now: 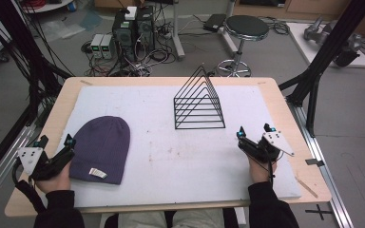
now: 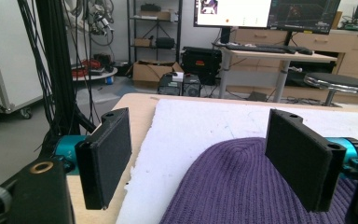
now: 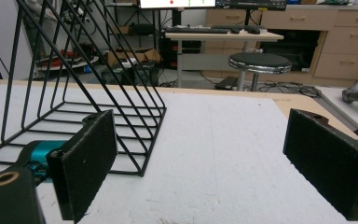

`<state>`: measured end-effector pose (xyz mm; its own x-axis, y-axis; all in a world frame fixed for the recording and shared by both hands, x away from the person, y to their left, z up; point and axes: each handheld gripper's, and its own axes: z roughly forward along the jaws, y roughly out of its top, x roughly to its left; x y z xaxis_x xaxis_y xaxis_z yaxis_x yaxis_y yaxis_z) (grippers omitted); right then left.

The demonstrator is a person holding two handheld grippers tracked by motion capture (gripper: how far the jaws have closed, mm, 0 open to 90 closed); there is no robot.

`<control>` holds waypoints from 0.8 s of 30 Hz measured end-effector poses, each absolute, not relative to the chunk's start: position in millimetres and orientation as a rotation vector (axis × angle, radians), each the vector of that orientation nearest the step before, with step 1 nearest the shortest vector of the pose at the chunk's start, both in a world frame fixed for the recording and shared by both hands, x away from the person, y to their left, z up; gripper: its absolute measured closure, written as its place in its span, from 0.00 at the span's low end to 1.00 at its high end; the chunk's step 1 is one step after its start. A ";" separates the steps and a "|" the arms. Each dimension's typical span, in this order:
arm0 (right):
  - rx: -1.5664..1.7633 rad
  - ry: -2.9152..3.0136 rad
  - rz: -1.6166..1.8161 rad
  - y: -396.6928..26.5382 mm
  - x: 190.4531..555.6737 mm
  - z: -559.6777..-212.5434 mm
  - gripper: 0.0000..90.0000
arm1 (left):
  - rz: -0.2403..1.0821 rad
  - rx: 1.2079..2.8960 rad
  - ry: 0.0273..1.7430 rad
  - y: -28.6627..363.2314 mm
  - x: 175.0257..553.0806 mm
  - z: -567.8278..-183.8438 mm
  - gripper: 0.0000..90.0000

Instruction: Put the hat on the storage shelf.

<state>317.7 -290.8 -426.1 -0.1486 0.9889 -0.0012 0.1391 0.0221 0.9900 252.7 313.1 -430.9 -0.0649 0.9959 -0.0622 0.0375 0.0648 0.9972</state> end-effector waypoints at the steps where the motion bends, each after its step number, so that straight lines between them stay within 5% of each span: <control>1: 1.232 1.434 1.237 -290.9 317.8 -426.2 0.10 | 1.188 1.159 1.317 313.0 253.0 -430.9 0.26; 24: 1.230 1.437 1.236 -291.0 316.7 -426.0 0.10 | 1.188 1.158 1.319 312.0 254.3 -430.7 0.24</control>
<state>316.7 -291.0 -426.0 -0.1509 0.9885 -0.0035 0.1440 0.0255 0.9892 254.3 312.0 -430.7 -0.0671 0.9956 -0.0649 0.0388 0.0676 0.9970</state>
